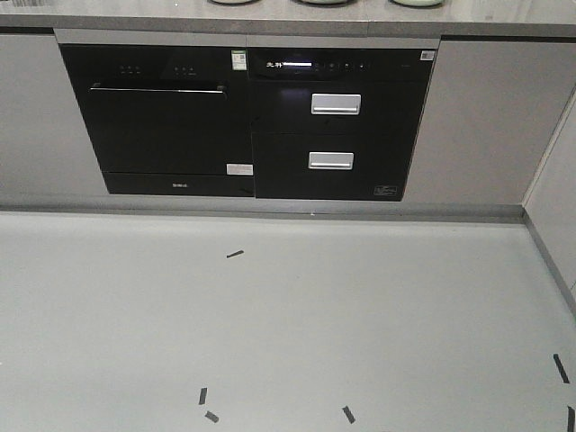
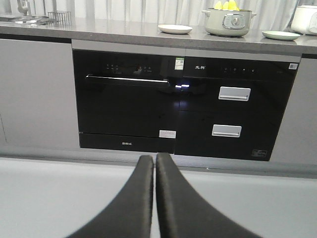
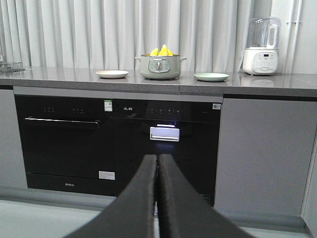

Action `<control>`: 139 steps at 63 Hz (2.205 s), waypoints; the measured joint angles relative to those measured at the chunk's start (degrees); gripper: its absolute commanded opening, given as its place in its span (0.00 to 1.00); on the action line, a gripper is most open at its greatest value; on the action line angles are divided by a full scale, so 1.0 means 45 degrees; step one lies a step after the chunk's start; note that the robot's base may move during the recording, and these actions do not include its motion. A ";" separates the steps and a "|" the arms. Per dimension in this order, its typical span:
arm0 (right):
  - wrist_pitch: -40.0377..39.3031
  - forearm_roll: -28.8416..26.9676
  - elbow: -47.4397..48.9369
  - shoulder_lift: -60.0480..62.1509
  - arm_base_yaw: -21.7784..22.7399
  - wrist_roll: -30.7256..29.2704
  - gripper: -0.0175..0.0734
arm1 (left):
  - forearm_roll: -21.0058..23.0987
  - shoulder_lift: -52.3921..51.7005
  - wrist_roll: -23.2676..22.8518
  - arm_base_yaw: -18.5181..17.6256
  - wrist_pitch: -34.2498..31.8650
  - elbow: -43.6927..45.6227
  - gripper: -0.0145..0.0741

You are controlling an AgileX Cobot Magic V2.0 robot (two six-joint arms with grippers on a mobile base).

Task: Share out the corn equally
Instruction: 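Drive the base toward the counter with the corn pot, then drive closer and align the base facing the pot and plates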

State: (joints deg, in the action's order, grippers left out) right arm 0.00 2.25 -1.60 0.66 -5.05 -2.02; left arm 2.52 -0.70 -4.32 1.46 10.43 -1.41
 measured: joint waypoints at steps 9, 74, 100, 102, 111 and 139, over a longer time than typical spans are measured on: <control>0.0000 0.0000 0.0000 0.0000 0.0000 0.0000 0.19 | 0.0000 0.0000 0.0000 0.0000 0.0000 0.0000 0.16; 0.0000 0.0000 0.0000 0.0000 0.0000 0.0000 0.19 | 0.0000 0.0000 0.0000 0.0000 0.0000 0.0000 0.16; 0.0000 0.0000 0.0000 0.0000 0.0000 0.0000 0.19 | 0.0000 0.0000 0.0000 0.0000 0.0000 0.0000 0.16; 0.0000 0.0000 0.0000 0.0000 0.0000 0.0000 0.19 | 0.0000 0.0000 0.0000 0.0000 0.0000 0.0000 0.16; 0.0000 0.0000 0.0000 0.0000 0.0000 0.0000 0.19 | 0.0000 0.0000 0.0000 0.0000 0.0000 0.0000 0.16; 0.0000 0.0000 0.0000 0.0000 0.0000 0.0000 0.19 | 0.0000 0.0000 0.0000 0.0000 0.0000 0.0000 0.16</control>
State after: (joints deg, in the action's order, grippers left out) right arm 0.00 2.25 -1.60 0.66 -5.05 -2.02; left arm 2.52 -0.70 -4.32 1.46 10.43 -1.41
